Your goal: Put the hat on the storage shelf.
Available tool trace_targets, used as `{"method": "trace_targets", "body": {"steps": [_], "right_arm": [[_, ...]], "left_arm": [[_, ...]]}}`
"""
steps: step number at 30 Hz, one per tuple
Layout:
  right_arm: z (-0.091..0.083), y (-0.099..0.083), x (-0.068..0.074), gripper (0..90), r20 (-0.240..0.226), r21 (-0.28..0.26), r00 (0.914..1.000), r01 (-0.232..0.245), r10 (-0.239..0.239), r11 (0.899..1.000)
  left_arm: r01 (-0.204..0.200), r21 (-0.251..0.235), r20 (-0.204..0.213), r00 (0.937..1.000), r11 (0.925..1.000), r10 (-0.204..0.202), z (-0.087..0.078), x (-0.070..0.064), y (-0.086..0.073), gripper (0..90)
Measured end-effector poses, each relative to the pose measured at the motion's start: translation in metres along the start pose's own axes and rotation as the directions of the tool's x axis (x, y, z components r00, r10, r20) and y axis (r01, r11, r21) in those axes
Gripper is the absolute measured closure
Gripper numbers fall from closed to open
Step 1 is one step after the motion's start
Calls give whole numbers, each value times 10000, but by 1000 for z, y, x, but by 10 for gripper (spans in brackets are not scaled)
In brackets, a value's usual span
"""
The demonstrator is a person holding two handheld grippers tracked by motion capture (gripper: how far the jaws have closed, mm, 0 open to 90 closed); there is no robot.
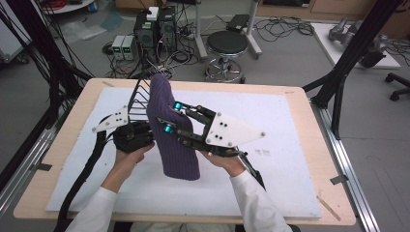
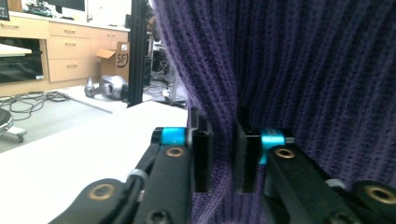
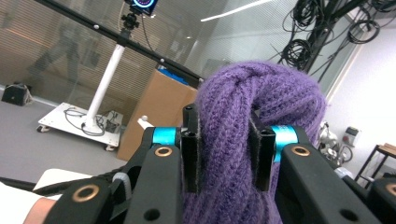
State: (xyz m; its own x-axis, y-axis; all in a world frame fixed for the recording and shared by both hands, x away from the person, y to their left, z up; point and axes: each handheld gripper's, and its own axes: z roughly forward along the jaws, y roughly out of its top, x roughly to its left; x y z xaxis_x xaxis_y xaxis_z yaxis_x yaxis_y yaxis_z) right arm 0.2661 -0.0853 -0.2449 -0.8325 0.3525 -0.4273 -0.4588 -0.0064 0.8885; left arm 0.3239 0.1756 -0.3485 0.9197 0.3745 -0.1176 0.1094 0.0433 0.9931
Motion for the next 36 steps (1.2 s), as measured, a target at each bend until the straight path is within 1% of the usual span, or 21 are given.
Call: {"method": "trace_targets", "body": {"steps": [2, 4, 6, 8, 12, 13, 14, 19, 20, 23, 25, 26, 29, 30, 32, 33, 36], "right_arm": [[-2, -1, -1, 722, 93, 88, 9999, -41, 40, 10000], [-4, -2, -3, 722, 176, 175, 9998, -74, 71, 9998], [-6, -3, -4, 722, 288, 267, 9995, -117, 109, 9996], [-10, -4, -6, 721, 405, 350, 9991, -134, 120, 9993], [-18, -4, -10, 722, 669, 507, 9977, -118, 84, 9986], [-19, -4, -10, 722, 722, 554, 9973, -142, 102, 9984], [-21, -4, -12, 722, 805, 618, 9967, -174, 124, 9979], [-29, -5, -18, 719, 1243, 944, 9922, -229, 110, 9953], [-31, -5, -20, 719, 1384, 999, 9903, -277, 136, 9946], [-34, -8, -25, 720, 1714, 1133, 9851, -348, 149, 9930], [-35, -10, -27, 720, 1977, 1214, 9801, -430, 183, 9917], [-35, -11, -28, 720, 2131, 1274, 9769, -460, 180, 9908], [-36, -16, -32, 726, 2526, 1397, 9672, -652, 281, 9880], [-36, -18, -33, 728, 2651, 1424, 9636, -733, 333, 9871], [-37, -20, -35, 731, 2854, 1451, 9575, -859, 415, 9857], [-37, -21, -36, 732, 2942, 1483, 9548, -887, 416, 9850], [-36, -23, -38, 732, 3060, 1473, 9506, -1012, 520, 9839]], "left_arm": [[-264, 112, -254, 9993, 9996, 267, 0, -2, 0, 834], [-422, 185, -505, 9978, 9989, 431, -1, -3, 1, 838], [-510, 274, -723, 9960, 9983, 529, -1, -4, 1, 839], [-582, 322, -1020, 9929, 9978, 612, -3, -3, 2, 840], [-662, 319, -1301, 9890, 9973, 698, -6, -2, 5, 840], [-676, 283, -1434, 9871, 9973, 710, -7, -2, 5, 839], [-722, 283, -1632, 9837, 9970, 759, -8, -2, 6, 839], [-813, 139, -2146, 9732, 9966, 824, -17, 0, 10, 839], [-827, 79, -2294, 9699, 9965, 823, -20, 0, 11, 839], [-776, -86, -2590, 9631, 9969, 727, -29, 4, 13, 838], [-831, -200, -2740, 9589, 9963, 745, -33, 5, 15, 838], [-867, -280, -2846, 9557, 9958, 752, -35, 5, 16, 838], [-1072, -284, -3049, 9478, 9938, 936, -41, 6, 18, 838], [-1086, -263, -3078, 9467, 9937, 953, -42, 5, 18, 838], [-1198, -245, -3184, 9420, 9925, 1059, -44, 6, 18, 838], [-1195, -270, -3219, 9410, 9925, 1045, -45, 6, 18, 838], [-1209, -328, -3278, 9390, 9921, 1036, -46, 8, 17, 838]]}}
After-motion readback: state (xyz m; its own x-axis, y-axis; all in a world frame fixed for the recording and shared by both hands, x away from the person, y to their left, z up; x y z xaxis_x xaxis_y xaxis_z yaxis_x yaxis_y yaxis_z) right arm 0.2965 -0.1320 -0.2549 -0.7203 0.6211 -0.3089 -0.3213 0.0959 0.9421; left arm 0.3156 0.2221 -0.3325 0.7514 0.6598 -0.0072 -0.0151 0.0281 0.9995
